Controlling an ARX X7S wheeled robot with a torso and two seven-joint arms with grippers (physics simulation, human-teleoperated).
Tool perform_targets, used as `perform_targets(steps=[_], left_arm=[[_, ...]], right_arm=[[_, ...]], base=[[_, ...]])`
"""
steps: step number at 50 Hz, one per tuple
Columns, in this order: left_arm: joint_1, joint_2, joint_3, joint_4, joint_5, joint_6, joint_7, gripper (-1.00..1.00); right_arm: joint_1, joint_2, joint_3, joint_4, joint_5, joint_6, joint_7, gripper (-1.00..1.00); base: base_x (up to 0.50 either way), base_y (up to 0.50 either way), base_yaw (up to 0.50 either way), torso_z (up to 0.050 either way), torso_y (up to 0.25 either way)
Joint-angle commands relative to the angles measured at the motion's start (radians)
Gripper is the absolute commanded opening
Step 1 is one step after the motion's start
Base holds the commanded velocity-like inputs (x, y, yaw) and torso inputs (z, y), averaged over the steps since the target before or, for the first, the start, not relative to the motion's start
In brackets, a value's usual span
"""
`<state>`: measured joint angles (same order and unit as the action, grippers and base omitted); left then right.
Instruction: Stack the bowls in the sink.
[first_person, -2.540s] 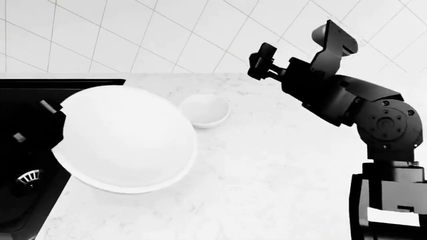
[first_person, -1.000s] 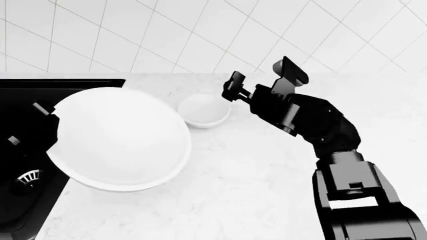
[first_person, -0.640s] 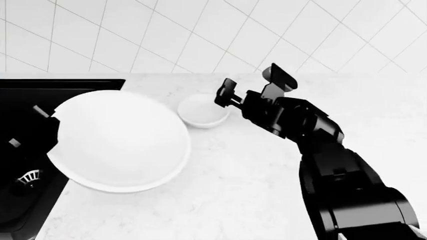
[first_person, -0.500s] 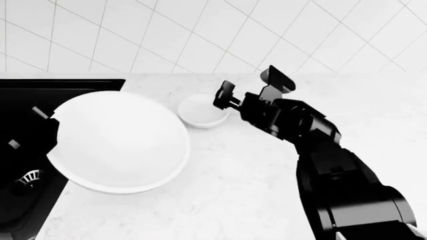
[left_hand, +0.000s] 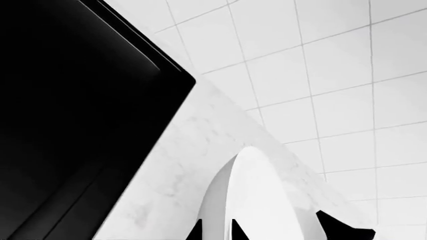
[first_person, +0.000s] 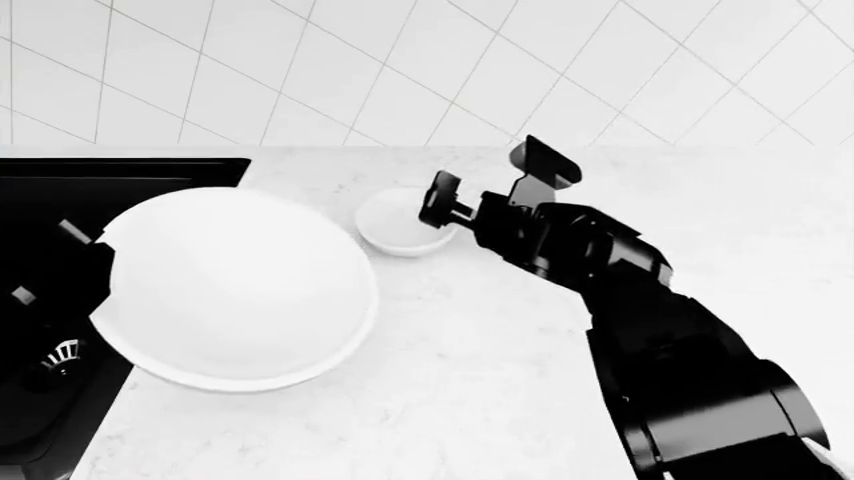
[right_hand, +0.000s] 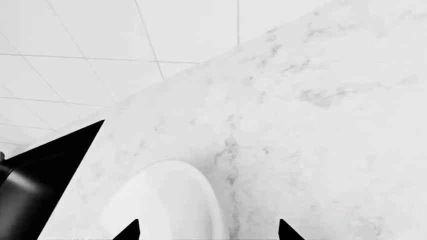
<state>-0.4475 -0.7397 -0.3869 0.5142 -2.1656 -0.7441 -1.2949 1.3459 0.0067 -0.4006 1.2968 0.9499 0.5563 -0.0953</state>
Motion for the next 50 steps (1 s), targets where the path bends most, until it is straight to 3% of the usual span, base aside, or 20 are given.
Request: perform_targets(steps=[1, 6, 7, 20, 39, 47, 50], left_arm=[[0.002, -0.006, -0.007, 0.003, -0.004, 0.016, 0.003, -1.00], [0.002, -0.008, -0.005, 0.002, -0.003, 0.017, 0.006, -1.00], [0.003, -0.009, -0.006, 0.000, -0.001, 0.017, 0.007, -1.00], [0.010, -0.010, -0.009, 0.002, 0.010, 0.020, 0.019, -1.00], [0.020, -0.015, -0.016, 0.016, 0.005, 0.029, 0.025, -1.00], [0.010, -0.014, -0.005, 0.016, 0.004, 0.035, 0.025, -1.00], [0.010, -0.013, -0.003, 0.017, 0.003, 0.038, 0.024, -1.00]], right_arm=[[-0.014, -0.006, -0.115, 0.012, 0.154, -0.016, 0.016, 1.00], [-0.014, -0.006, -0.198, 0.012, 0.219, -0.033, 0.005, 1.00], [-0.015, -0.006, -0.215, 0.012, 0.233, -0.048, 0.011, -1.00], [-0.012, -0.006, -0.175, 0.012, 0.179, -0.055, -0.007, -1.00], [0.040, 0.018, 0.300, 0.011, -0.186, -0.096, -0.007, -1.00], [0.063, 0.042, 0.398, 0.000, -0.252, -0.089, -0.017, -1.00], [-0.015, 0.068, 0.415, -0.210, -0.211, 0.012, 0.053, -1.00]], base=[[0.00, 0.00, 0.00, 0.000, 0.000], [0.00, 0.00, 0.00, 0.000, 0.000], [0.00, 0.00, 0.00, 0.000, 0.000], [0.00, 0.00, 0.00, 0.000, 0.000], [0.00, 0.00, 0.00, 0.000, 0.000], [0.00, 0.00, 0.00, 0.000, 0.000], [0.00, 0.00, 0.00, 0.000, 0.000]])
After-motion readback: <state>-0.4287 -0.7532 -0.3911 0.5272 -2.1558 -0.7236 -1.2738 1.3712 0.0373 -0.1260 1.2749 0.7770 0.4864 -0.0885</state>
